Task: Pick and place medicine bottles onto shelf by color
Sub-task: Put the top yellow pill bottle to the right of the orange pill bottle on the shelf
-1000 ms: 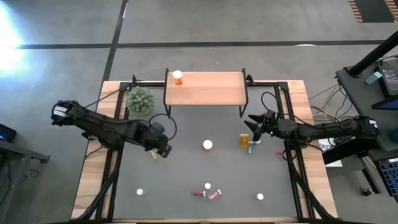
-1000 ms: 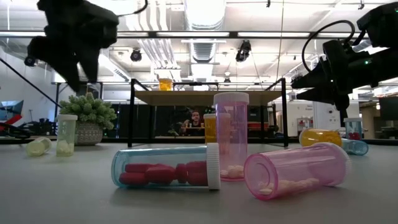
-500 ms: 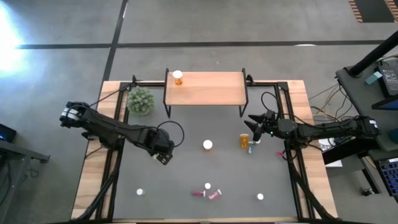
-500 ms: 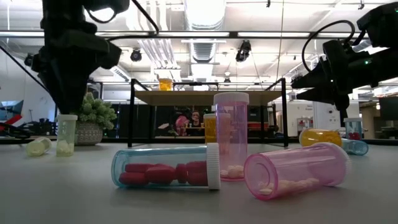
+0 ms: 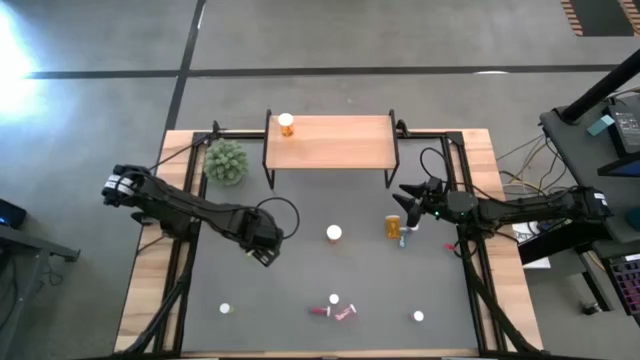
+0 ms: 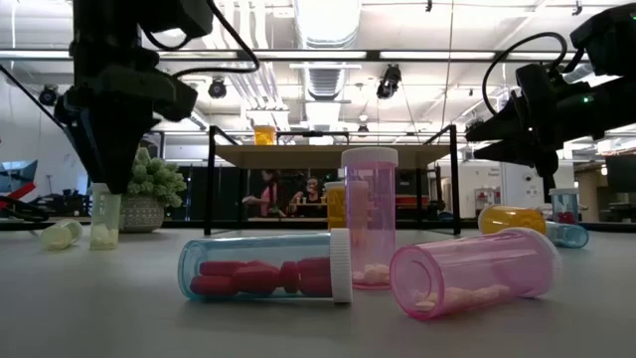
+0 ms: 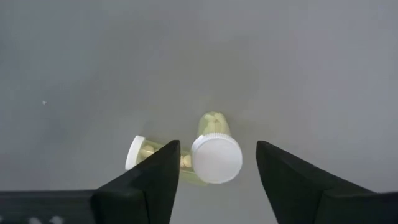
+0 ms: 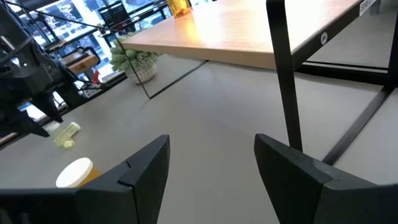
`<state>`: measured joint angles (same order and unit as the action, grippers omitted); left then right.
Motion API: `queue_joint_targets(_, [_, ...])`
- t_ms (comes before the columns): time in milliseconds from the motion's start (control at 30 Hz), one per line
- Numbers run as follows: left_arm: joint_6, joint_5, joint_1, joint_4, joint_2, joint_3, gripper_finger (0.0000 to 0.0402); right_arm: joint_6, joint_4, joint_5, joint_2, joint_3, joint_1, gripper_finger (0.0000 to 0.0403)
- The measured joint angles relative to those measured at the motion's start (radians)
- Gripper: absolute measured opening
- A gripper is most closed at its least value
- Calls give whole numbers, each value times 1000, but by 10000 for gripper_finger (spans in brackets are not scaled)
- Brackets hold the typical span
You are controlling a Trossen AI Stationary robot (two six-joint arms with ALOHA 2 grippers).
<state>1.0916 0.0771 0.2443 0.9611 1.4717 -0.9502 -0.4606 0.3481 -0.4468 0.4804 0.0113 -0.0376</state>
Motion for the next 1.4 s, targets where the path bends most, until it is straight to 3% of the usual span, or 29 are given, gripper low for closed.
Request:
queue_joint_targets(633, [0,-13,-2,-11,18,-16,111,0,0,0,0,0,0,224])
queue_joint_targets(933, [0,-11,-14,-8,18,-46,107,0,0,0,0,0,0,224])
queue_joint_targets(1400, [-200,-33,-195,15,27,-327,106,0,0,0,0,0,0,224])
